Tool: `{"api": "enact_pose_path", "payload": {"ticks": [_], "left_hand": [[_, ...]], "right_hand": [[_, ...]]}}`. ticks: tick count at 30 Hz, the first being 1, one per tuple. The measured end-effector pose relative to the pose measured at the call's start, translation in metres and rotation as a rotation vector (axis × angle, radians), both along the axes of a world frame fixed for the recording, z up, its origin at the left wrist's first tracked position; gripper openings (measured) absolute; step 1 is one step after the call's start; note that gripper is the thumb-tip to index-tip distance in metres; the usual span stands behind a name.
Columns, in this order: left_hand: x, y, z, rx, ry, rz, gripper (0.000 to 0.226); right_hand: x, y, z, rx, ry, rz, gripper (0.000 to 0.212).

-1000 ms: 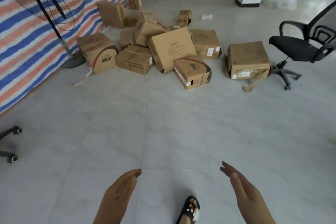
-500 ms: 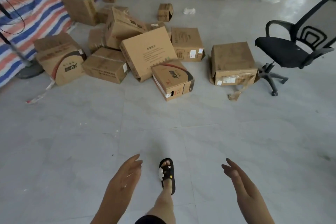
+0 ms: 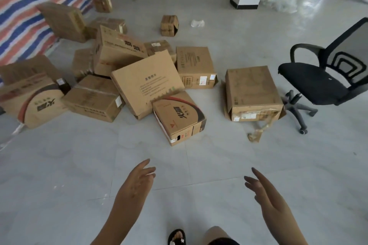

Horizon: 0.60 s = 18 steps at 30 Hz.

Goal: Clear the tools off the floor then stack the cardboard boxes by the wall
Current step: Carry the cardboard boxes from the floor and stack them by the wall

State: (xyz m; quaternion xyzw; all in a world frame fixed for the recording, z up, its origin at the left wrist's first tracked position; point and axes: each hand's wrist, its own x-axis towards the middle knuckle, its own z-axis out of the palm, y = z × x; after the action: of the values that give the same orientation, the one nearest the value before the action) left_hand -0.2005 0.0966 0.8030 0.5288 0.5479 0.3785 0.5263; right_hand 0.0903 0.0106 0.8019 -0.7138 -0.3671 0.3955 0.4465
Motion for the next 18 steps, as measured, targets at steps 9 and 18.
{"api": "enact_pose_path", "payload": {"ticks": [9,18], "left_hand": [[0.059,0.131,-0.043,-0.019,0.044,0.200,0.035],[0.162,0.264,-0.055,-0.149,0.106,0.394,0.035]], "right_hand": [[0.083,0.189,-0.028,-0.079,0.002,0.164,0.083],[0.192,0.395,-0.038,-0.204,0.023,0.376,0.092]]}}
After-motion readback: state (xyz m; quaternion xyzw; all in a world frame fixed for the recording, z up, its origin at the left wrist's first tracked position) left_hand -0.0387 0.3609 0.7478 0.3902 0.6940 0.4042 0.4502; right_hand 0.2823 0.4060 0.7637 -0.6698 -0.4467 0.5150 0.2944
